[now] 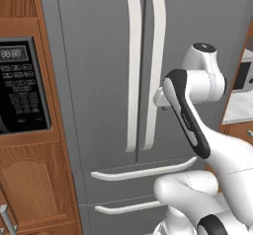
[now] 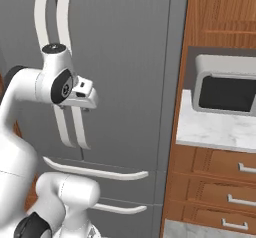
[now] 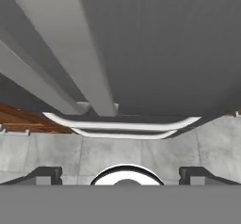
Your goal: Open the fridge, grab two sodas, and place both sodas inside the bowl with ice on the dining counter.
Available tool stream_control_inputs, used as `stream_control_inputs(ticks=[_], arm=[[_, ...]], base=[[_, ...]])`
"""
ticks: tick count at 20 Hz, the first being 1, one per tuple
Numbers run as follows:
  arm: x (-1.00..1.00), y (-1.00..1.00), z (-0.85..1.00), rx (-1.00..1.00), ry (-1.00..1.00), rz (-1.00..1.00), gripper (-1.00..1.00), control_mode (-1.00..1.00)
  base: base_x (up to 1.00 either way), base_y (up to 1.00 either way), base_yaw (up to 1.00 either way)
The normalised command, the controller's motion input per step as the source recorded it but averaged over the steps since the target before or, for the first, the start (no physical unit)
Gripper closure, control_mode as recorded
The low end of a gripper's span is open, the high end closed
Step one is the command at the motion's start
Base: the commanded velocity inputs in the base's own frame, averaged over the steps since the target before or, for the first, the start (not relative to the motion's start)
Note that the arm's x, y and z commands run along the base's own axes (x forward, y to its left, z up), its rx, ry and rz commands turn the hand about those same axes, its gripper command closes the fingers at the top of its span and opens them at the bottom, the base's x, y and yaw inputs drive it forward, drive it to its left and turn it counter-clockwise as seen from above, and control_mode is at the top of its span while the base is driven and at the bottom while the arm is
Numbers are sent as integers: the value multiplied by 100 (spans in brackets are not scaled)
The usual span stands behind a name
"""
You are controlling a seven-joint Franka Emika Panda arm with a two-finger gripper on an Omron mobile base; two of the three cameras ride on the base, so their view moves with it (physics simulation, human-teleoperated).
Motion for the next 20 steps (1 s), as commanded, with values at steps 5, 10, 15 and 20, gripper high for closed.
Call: stream_control_inputs(ticks=[5,10,15,20], arm=[[0,0,0,0,0,0,-100,100],[0,0,0,0,0,0,-100,100],[0,0,0,0,0,0,-100,100],[0,0,0,0,0,0,-100,100]], base=[[-34,40,-15],[-28,44,-15],[-42,22,-14],[-43,0,-4]])
